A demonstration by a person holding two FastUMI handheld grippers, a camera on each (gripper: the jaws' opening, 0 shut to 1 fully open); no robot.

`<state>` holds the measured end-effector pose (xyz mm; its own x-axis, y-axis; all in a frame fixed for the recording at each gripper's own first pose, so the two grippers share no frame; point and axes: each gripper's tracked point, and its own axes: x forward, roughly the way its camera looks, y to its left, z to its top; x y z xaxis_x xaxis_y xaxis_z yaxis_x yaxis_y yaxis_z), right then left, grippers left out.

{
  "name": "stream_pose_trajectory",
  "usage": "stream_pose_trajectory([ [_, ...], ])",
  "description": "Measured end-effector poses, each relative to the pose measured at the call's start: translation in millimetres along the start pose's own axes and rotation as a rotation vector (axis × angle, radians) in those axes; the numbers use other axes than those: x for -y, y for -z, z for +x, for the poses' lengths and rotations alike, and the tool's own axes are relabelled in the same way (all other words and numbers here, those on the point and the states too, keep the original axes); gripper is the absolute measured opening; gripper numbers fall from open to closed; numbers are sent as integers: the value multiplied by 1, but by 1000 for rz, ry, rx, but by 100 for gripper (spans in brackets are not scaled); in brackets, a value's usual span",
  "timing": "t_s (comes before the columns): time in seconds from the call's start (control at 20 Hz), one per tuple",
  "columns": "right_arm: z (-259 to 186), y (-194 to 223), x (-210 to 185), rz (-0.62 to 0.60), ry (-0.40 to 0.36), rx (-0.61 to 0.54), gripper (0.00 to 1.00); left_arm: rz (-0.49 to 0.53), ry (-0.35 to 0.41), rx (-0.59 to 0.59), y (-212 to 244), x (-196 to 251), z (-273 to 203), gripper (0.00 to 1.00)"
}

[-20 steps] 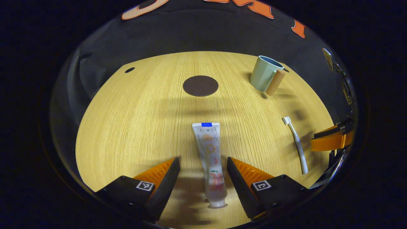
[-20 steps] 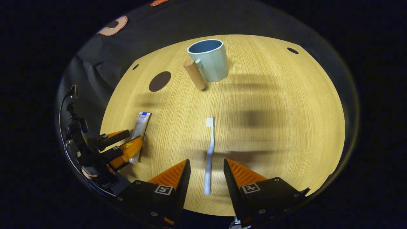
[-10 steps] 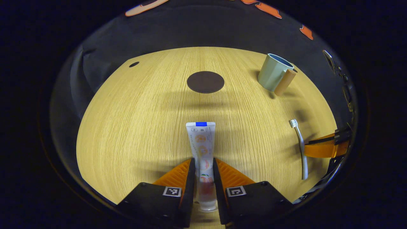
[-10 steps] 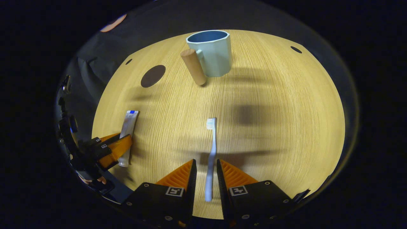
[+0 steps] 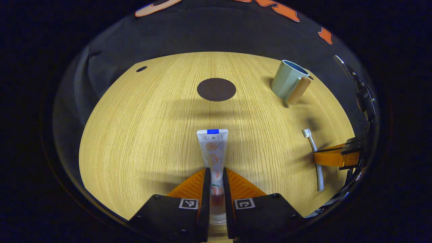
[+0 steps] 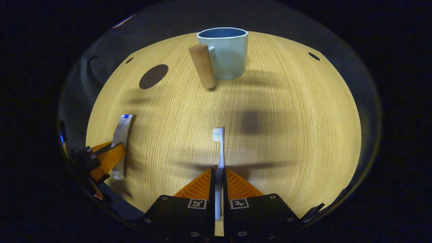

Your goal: Put the toothbrush and toothpaste on the desktop into the cup, then pick up the cup and place it on the coaster on the desktop.

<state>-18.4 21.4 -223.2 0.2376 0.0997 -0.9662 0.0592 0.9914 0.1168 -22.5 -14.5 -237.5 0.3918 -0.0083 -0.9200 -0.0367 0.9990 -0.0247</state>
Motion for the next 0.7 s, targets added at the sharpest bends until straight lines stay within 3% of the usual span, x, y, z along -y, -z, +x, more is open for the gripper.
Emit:
stream_pose_trajectory([
  [0.3,-15,-13,-8,28,-35,58,8,-12,10,11,6,1,8,25],
  [0.7,-80,-72,-5,-5,-53,297,8,-27,25,29,3,2,3,26],
])
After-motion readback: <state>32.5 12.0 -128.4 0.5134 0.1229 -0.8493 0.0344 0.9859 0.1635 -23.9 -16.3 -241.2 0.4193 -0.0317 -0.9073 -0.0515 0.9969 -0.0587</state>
